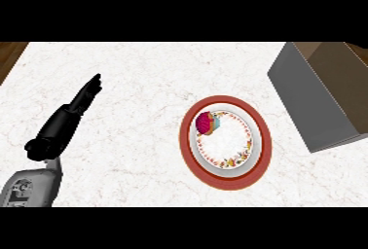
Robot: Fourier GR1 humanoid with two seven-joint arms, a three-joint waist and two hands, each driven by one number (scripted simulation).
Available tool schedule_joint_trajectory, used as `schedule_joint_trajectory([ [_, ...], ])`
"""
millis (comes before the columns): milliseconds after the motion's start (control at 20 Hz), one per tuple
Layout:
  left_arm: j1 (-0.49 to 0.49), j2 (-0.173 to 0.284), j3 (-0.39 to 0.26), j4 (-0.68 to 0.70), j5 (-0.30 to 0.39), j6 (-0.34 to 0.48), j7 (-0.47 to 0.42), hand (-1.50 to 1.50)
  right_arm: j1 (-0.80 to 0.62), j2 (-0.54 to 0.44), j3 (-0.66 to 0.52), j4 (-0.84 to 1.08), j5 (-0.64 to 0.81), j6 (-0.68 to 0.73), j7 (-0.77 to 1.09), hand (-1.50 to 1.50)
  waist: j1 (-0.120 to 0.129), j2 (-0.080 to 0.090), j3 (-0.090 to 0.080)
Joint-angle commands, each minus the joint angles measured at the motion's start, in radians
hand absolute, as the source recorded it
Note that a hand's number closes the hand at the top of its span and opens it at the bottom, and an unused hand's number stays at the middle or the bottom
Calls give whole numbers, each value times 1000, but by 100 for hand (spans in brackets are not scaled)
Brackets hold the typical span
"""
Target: Pick the sweet potato from the plate and place it in the cardboard box
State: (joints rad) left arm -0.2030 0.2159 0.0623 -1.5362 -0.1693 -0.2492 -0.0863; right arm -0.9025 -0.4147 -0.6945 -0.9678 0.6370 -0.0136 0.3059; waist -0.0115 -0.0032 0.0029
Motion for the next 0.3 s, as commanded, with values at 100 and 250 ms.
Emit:
schedule_joint_trajectory([
  [100, 8, 2, -1, 20, -4, -8, -32, 0, 61, -17, -182, -42, -173, -105, -61, -150, 3, 3, -2],
  [250, 9, 3, -8, -53, 1, -17, 32, 0, 146, -17, -194, -59, -219, -136, -152, -150, 12, 2, -2],
])
